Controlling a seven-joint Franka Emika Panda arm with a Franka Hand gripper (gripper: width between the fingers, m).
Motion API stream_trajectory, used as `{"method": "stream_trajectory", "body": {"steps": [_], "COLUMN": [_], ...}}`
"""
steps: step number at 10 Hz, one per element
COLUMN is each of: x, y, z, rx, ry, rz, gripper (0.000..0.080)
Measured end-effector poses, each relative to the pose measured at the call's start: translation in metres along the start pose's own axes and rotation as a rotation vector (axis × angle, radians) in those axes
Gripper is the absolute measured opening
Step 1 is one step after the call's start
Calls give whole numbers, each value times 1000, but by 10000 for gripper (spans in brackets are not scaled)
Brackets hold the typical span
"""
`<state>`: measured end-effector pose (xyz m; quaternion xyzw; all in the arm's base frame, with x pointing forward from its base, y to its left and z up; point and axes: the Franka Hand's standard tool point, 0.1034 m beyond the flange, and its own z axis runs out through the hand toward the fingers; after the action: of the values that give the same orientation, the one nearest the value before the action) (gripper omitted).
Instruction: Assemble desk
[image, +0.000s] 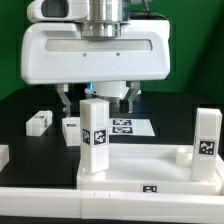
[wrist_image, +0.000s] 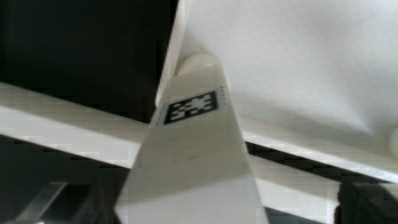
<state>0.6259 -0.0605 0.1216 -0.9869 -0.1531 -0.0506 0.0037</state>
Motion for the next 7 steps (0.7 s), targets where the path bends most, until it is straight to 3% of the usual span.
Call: {"method": "stream_trajectory", "body": {"steps": [2,3,4,7], "x": [0,0,0,0], "y": [0,0,0,0], "z": [0,0,0,0], "rx": [0,0,0,1], "ry": [0,0,0,0], "rz": [2,2,2,31], "gripper": [379,379,288,288]}}
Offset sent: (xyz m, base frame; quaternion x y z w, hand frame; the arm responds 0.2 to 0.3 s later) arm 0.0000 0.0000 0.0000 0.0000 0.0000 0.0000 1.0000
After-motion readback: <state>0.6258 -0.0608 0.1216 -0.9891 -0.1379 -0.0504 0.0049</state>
